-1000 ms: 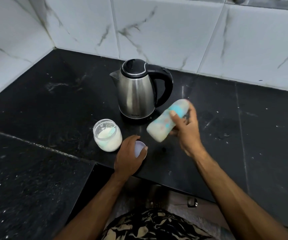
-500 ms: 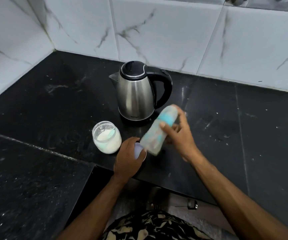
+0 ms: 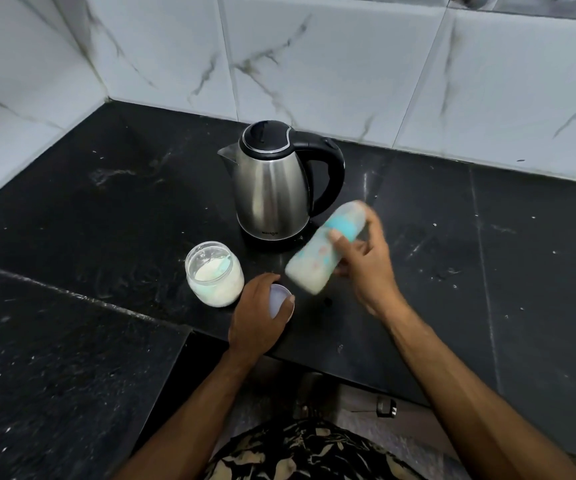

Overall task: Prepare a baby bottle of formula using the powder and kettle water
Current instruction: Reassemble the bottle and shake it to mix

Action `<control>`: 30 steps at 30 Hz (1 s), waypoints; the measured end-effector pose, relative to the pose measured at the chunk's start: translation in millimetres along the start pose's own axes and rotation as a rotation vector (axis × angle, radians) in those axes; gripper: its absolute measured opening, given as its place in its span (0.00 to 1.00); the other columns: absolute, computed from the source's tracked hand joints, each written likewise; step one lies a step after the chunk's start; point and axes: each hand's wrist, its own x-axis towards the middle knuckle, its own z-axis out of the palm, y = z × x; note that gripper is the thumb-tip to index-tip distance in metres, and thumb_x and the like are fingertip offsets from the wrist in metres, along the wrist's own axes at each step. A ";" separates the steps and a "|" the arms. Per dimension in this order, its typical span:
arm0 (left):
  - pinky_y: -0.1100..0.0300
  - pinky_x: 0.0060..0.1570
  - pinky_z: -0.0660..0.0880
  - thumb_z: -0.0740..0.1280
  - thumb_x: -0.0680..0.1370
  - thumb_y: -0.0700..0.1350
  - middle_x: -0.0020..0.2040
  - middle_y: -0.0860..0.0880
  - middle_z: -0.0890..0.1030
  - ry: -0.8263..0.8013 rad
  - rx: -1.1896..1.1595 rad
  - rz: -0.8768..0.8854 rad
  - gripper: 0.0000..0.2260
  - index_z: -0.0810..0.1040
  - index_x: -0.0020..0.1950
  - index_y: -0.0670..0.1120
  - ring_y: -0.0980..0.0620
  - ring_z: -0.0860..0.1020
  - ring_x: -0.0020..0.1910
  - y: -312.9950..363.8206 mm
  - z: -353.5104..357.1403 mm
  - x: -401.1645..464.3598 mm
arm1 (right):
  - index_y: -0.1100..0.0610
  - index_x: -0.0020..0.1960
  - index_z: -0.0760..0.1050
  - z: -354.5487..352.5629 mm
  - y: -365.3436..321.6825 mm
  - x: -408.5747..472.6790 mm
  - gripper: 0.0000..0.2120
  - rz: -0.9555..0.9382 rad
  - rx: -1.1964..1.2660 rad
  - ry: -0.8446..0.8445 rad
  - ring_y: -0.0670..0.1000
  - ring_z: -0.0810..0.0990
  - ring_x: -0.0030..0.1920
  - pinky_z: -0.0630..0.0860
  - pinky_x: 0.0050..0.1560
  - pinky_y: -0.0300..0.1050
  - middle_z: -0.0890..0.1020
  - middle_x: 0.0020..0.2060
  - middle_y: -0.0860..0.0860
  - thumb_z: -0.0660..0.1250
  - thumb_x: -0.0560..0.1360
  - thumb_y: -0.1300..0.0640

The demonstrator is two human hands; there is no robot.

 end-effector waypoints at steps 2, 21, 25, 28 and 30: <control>0.61 0.65 0.69 0.64 0.76 0.59 0.62 0.50 0.78 0.033 -0.004 0.005 0.24 0.76 0.64 0.44 0.53 0.74 0.62 3.2 -0.9 -2.2 | 0.50 0.71 0.63 -2.9 -3.2 11.0 0.29 -0.017 0.157 0.169 0.51 0.84 0.46 0.83 0.38 0.52 0.84 0.42 0.44 0.72 0.75 0.56; 0.69 0.64 0.64 0.67 0.75 0.57 0.62 0.49 0.78 -0.005 0.001 -0.005 0.22 0.76 0.64 0.44 0.52 0.74 0.62 2.9 -2.3 -0.8 | 0.49 0.71 0.63 2.1 -5.2 -2.2 0.28 -0.012 -0.012 0.053 0.50 0.84 0.45 0.83 0.37 0.49 0.85 0.45 0.46 0.70 0.75 0.60; 0.68 0.65 0.65 0.68 0.75 0.56 0.62 0.48 0.78 -0.003 -0.004 -0.006 0.23 0.76 0.64 0.43 0.51 0.74 0.62 3.5 -3.4 -0.5 | 0.50 0.72 0.61 1.5 -4.1 -5.0 0.29 -0.006 0.040 0.037 0.49 0.85 0.44 0.82 0.35 0.48 0.84 0.45 0.47 0.70 0.77 0.60; 0.50 0.61 0.74 0.70 0.74 0.54 0.57 0.45 0.80 -0.058 0.033 0.070 0.20 0.78 0.59 0.42 0.47 0.77 0.57 -4.5 -1.5 3.6 | 0.50 0.73 0.62 5.6 3.3 -22.2 0.34 0.044 -0.195 -0.277 0.51 0.85 0.48 0.82 0.39 0.45 0.81 0.55 0.57 0.72 0.73 0.65; 0.58 0.65 0.70 0.67 0.74 0.56 0.59 0.45 0.79 -0.030 0.010 0.042 0.22 0.77 0.61 0.42 0.49 0.75 0.59 -2.3 -1.1 0.3 | 0.49 0.72 0.63 5.4 -1.1 -15.3 0.32 0.001 -0.131 -0.145 0.49 0.85 0.46 0.82 0.38 0.46 0.83 0.52 0.52 0.72 0.73 0.63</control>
